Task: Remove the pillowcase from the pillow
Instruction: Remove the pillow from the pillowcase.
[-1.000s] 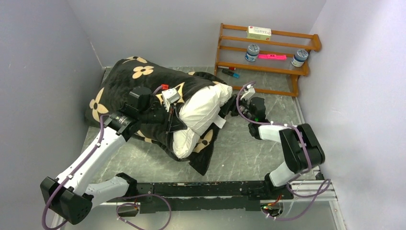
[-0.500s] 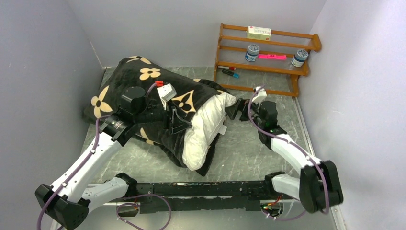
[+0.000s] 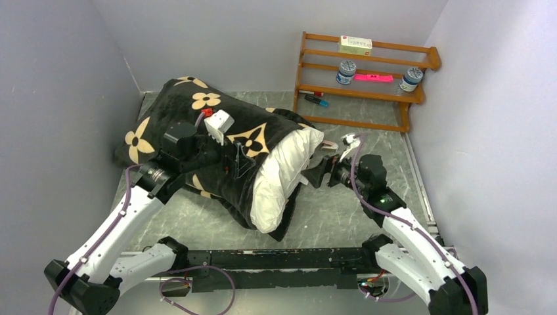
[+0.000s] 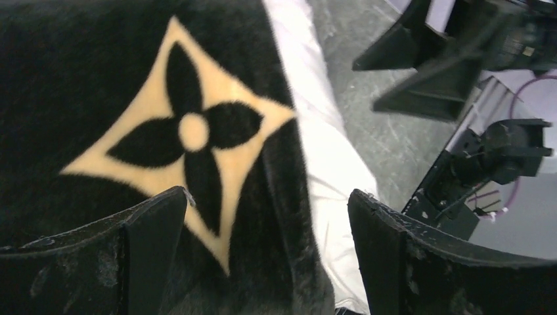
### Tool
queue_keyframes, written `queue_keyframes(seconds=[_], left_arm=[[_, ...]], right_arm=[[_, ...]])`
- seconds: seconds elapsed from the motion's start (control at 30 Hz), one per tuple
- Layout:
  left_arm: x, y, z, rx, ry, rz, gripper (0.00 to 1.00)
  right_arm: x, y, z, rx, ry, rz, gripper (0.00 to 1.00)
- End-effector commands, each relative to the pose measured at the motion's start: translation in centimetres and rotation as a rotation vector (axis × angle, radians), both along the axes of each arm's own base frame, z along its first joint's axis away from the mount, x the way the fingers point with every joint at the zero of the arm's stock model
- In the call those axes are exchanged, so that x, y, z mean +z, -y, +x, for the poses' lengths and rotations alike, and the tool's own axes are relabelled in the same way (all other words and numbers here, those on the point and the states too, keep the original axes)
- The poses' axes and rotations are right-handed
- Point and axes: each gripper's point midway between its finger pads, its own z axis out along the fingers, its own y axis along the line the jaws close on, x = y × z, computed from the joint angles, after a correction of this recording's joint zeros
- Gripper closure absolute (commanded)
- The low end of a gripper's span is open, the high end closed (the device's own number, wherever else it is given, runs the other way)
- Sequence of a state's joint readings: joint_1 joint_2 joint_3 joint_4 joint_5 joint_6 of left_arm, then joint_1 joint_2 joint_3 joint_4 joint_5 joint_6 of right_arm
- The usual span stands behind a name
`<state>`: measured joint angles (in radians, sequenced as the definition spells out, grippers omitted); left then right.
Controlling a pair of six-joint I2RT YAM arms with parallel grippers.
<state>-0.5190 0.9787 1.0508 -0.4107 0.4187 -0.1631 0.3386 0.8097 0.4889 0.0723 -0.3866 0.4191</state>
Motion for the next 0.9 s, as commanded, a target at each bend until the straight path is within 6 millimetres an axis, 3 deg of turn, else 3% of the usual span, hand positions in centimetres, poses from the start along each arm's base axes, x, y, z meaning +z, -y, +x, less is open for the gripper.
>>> queue_keyframes(seconds=[0.0,0.27,0.4,0.47,0.57,0.7,0.77,0.87], left_arm=[[-1.2,-2.4,-0.1,0.130,-0.017,0.038,0.03],[-3.9,-3.4,-1.7,0.151,-0.044,0.038,0.03],[-5.9,-2.7,-2.6,0.095,-0.069,0.014,0.03],[-6.3,-2.2,-3.0,0.070,-0.081,-0.022,0.04],[-7.0,-1.8,-3.5,0.051,-0.086,-0.046,0.03],[-8.1,-2.0,-3.6,0.051,-0.090,-0.032,0.03],[-8.7,-2.0,-3.6,0.051,-0.097,-0.019,0.03],[-9.1,-1.6,-3.2,0.038,-0.115,-0.013,0.04]], right_arm=[[2.2,-3.0,-2.7,0.061,0.010,-0.006,0.00],[4.5,-9.1,-6.6,0.073,-0.035,0.053,0.00],[3.8,-12.3,-9.2,0.086,-0.117,0.018,0.00],[2.5,-13.8,-10.4,0.058,-0.167,0.012,0.00],[-0.2,-13.7,-11.1,-0.079,-0.241,-0.016,0.00],[-2.7,-11.4,-11.1,-0.262,-0.304,-0.077,0.00],[-3.1,-11.4,-11.2,-0.255,-0.300,-0.101,0.00],[-3.4,-13.3,-11.7,-0.151,-0.279,-0.114,0.00]])
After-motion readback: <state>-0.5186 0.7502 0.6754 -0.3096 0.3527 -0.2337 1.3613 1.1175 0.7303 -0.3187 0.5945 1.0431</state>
